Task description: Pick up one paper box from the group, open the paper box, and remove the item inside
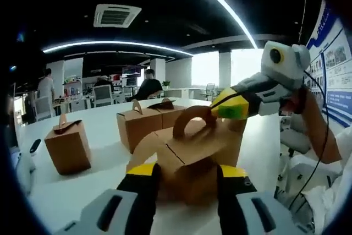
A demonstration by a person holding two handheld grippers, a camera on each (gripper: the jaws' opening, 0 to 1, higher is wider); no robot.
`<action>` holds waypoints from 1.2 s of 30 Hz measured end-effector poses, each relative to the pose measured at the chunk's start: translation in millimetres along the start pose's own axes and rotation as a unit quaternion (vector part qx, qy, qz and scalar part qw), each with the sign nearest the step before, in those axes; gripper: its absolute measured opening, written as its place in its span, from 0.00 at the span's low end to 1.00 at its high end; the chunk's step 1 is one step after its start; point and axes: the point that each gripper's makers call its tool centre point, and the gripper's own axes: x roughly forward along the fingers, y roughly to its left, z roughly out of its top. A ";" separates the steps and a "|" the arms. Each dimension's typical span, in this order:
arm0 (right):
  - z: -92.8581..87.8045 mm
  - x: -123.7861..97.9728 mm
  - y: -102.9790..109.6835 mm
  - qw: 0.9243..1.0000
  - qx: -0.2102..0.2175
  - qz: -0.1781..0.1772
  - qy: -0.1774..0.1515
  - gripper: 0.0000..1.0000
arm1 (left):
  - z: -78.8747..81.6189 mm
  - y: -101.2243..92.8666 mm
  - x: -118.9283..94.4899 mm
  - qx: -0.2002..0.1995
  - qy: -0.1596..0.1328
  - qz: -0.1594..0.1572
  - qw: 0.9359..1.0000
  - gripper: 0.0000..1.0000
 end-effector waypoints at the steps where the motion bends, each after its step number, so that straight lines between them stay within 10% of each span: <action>1: -0.4 0.2 0.2 1.000 0.000 0.001 0.001 0.03 | 1.9 -1.6 -0.2 -0.001 -0.005 -0.003 1.000 0.49; 15: -20.5 17.4 4.0 0.999 -0.019 0.002 0.045 0.03 | 4.4 -22.9 1.5 0.021 -0.014 -0.011 1.000 0.49; 36: 4.3 12.9 18.4 0.995 -0.092 0.034 0.005 0.02 | 19.1 -23.4 24.1 0.057 -0.064 0.009 0.996 0.73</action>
